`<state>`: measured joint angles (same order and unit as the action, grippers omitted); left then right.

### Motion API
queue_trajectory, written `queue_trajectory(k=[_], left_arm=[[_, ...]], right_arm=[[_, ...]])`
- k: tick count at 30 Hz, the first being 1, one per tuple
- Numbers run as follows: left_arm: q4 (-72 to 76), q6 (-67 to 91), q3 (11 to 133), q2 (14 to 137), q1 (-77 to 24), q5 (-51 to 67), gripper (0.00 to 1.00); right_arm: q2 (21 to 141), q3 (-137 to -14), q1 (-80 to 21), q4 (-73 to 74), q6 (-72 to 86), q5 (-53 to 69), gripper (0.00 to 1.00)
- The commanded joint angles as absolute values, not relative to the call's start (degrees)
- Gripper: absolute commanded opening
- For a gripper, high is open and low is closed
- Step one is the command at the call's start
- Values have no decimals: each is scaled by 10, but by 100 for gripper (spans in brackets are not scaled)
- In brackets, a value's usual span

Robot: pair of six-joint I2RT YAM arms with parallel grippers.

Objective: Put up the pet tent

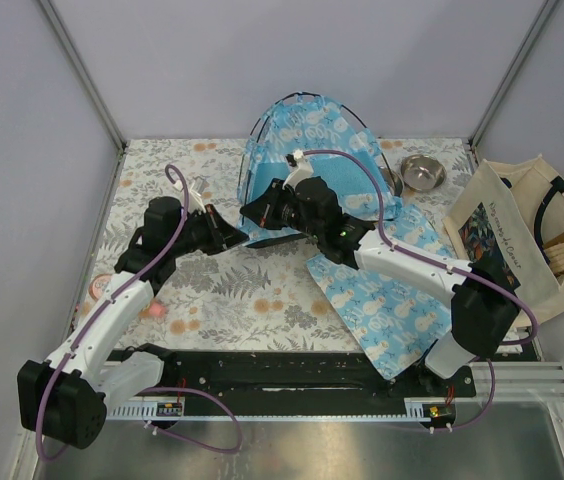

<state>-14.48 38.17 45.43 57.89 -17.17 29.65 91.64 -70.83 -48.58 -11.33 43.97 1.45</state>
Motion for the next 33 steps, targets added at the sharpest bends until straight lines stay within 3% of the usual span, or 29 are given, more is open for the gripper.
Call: queue_trajectory(k=[1, 33], left_arm=[[-324, 348, 413, 556, -177, 388, 0], [-302, 363, 417, 543, -178, 419, 0]], right_arm=[[911, -748, -395, -229, 419, -173, 0], [945, -743, -386, -251, 429, -132, 0]])
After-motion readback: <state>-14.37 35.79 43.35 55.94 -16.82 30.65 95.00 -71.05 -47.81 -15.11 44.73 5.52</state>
